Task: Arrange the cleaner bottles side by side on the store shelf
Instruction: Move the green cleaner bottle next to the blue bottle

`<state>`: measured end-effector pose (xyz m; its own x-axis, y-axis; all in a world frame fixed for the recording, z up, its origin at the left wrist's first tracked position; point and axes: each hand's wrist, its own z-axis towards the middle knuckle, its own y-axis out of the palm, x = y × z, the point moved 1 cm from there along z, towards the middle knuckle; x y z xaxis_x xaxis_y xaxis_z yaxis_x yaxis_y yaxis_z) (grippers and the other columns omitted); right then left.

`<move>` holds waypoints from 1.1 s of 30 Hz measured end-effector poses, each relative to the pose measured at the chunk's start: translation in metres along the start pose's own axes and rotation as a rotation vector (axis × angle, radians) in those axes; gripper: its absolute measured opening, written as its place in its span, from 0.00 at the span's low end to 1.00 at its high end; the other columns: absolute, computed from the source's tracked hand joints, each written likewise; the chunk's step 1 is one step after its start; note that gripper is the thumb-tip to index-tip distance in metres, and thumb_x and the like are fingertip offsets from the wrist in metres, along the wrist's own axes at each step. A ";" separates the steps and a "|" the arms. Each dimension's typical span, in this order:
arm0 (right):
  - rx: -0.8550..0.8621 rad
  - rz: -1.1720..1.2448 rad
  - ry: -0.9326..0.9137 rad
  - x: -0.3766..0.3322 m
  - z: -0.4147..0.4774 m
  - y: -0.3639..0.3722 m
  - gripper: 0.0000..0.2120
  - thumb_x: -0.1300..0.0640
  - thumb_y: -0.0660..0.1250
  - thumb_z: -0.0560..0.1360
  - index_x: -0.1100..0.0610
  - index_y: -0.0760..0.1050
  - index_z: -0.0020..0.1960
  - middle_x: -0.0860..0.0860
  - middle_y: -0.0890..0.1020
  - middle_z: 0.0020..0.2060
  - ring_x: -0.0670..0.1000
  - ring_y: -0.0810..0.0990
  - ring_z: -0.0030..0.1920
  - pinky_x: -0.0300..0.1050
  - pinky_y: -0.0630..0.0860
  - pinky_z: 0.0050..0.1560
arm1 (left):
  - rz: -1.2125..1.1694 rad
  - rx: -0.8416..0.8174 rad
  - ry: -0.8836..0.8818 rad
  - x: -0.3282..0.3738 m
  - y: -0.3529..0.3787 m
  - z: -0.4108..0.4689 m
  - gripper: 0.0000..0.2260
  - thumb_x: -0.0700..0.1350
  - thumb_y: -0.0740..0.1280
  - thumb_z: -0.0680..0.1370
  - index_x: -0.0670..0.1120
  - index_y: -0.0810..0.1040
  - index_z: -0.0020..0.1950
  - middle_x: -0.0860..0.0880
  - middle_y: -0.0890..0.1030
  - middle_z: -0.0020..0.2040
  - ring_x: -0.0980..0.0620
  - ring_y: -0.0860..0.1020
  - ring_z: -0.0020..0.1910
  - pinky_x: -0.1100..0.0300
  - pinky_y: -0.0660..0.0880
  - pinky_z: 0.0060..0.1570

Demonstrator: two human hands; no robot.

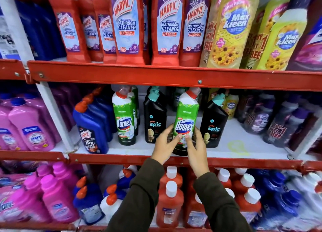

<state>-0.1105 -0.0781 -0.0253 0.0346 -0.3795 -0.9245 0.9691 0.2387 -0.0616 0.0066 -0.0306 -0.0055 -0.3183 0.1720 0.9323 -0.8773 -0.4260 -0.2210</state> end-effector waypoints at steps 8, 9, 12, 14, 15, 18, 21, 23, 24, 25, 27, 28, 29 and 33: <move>-0.064 -0.009 -0.028 -0.010 -0.025 0.024 0.16 0.60 0.63 0.82 0.49 0.69 0.69 0.48 0.80 0.62 0.44 0.79 0.62 0.43 0.76 0.63 | -0.094 0.071 -0.018 -0.004 -0.029 -0.033 0.22 0.40 0.67 0.79 0.53 0.69 0.72 0.48 0.79 0.67 0.54 0.77 0.66 0.64 0.74 0.64; -0.076 -0.008 -0.037 -0.012 -0.028 0.031 0.16 0.59 0.63 0.82 0.50 0.69 0.69 0.49 0.81 0.63 0.45 0.79 0.63 0.44 0.77 0.63 | -0.099 0.088 -0.013 -0.006 -0.036 -0.036 0.22 0.40 0.68 0.79 0.52 0.70 0.72 0.48 0.78 0.68 0.54 0.77 0.66 0.67 0.74 0.63; -0.117 -0.018 -0.052 -0.022 -0.035 0.055 0.15 0.59 0.63 0.82 0.47 0.69 0.67 0.46 0.80 0.62 0.40 0.79 0.62 0.37 0.76 0.62 | -0.108 0.151 0.002 -0.013 -0.064 -0.046 0.24 0.40 0.68 0.79 0.49 0.70 0.74 0.50 0.78 0.68 0.60 0.78 0.64 0.74 0.74 0.59; -0.141 -0.011 -0.060 -0.028 -0.040 0.075 0.17 0.57 0.63 0.82 0.49 0.68 0.70 0.45 0.79 0.64 0.40 0.78 0.65 0.36 0.75 0.63 | -0.115 0.187 0.009 -0.015 -0.085 -0.051 0.24 0.38 0.68 0.78 0.49 0.70 0.73 0.52 0.78 0.67 0.67 0.78 0.60 0.71 0.75 0.61; -0.154 -0.013 -0.063 -0.030 -0.041 0.087 0.18 0.56 0.63 0.82 0.51 0.68 0.72 0.47 0.79 0.66 0.43 0.77 0.67 0.39 0.74 0.66 | -0.113 0.201 0.013 -0.016 -0.097 -0.054 0.23 0.38 0.68 0.79 0.50 0.70 0.73 0.52 0.78 0.67 0.66 0.78 0.61 0.68 0.75 0.63; -0.204 -0.037 -0.072 -0.038 -0.045 0.118 0.22 0.56 0.64 0.81 0.53 0.65 0.75 0.50 0.77 0.69 0.46 0.76 0.69 0.44 0.74 0.69 | -0.106 0.221 0.020 -0.022 -0.129 -0.058 0.24 0.39 0.67 0.79 0.49 0.69 0.74 0.50 0.77 0.70 0.55 0.77 0.67 0.68 0.76 0.62; -0.234 -0.053 -0.058 -0.044 -0.048 0.143 0.21 0.59 0.64 0.81 0.52 0.67 0.73 0.47 0.77 0.66 0.39 0.76 0.66 0.36 0.74 0.66 | -0.069 0.229 0.009 -0.027 -0.156 -0.060 0.24 0.40 0.67 0.79 0.49 0.69 0.75 0.50 0.78 0.69 0.55 0.77 0.67 0.67 0.76 0.62; -0.242 -0.059 -0.043 -0.047 -0.049 0.155 0.20 0.62 0.64 0.81 0.52 0.67 0.72 0.44 0.77 0.61 0.36 0.76 0.62 0.32 0.73 0.64 | -0.046 0.226 0.004 -0.030 -0.168 -0.059 0.24 0.40 0.67 0.79 0.49 0.69 0.75 0.50 0.78 0.69 0.59 0.78 0.64 0.68 0.75 0.62; -0.242 -0.068 -0.036 -0.048 -0.049 0.160 0.20 0.62 0.64 0.81 0.53 0.68 0.72 0.44 0.77 0.60 0.37 0.77 0.62 0.35 0.74 0.65 | -0.043 0.223 -0.004 -0.032 -0.173 -0.059 0.24 0.40 0.67 0.79 0.48 0.69 0.75 0.50 0.79 0.68 0.63 0.78 0.62 0.70 0.75 0.59; -0.242 -0.070 -0.031 -0.047 -0.049 0.165 0.20 0.62 0.64 0.81 0.53 0.68 0.71 0.45 0.78 0.60 0.41 0.78 0.62 0.39 0.74 0.66 | -0.043 0.220 -0.015 -0.033 -0.176 -0.059 0.23 0.39 0.67 0.79 0.48 0.69 0.74 0.50 0.79 0.67 0.67 0.78 0.59 0.73 0.75 0.56; -0.251 -0.076 -0.020 -0.043 -0.049 0.172 0.19 0.61 0.64 0.81 0.53 0.68 0.71 0.49 0.79 0.63 0.46 0.78 0.64 0.46 0.75 0.68 | -0.043 0.216 -0.029 -0.035 -0.181 -0.058 0.23 0.38 0.66 0.80 0.47 0.69 0.74 0.49 0.79 0.66 0.68 0.79 0.56 0.75 0.74 0.53; -0.254 -0.084 -0.013 -0.042 -0.050 0.174 0.19 0.60 0.64 0.81 0.53 0.68 0.71 0.51 0.79 0.64 0.47 0.78 0.65 0.47 0.75 0.69 | -0.035 0.212 -0.035 -0.037 -0.182 -0.058 0.22 0.37 0.66 0.80 0.47 0.69 0.74 0.49 0.79 0.66 0.66 0.79 0.57 0.76 0.74 0.53; -0.249 -0.089 -0.007 -0.039 -0.050 0.176 0.20 0.60 0.64 0.81 0.54 0.68 0.72 0.52 0.79 0.65 0.48 0.78 0.66 0.49 0.75 0.69 | -0.024 0.210 -0.039 -0.038 -0.183 -0.058 0.22 0.37 0.66 0.80 0.47 0.69 0.74 0.49 0.79 0.66 0.63 0.79 0.58 0.77 0.73 0.52; -0.225 -0.088 -0.003 -0.032 -0.052 0.180 0.21 0.57 0.65 0.81 0.53 0.67 0.73 0.51 0.79 0.66 0.47 0.78 0.66 0.50 0.76 0.69 | -0.006 0.212 -0.069 -0.044 -0.183 -0.057 0.23 0.38 0.65 0.80 0.46 0.68 0.75 0.49 0.78 0.66 0.75 0.77 0.53 0.81 0.72 0.50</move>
<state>0.0499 0.0240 -0.0263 -0.0461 -0.4104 -0.9107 0.8896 0.3979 -0.2243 0.1612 0.0905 -0.0223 -0.2820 0.1167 0.9523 -0.7817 -0.6034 -0.1575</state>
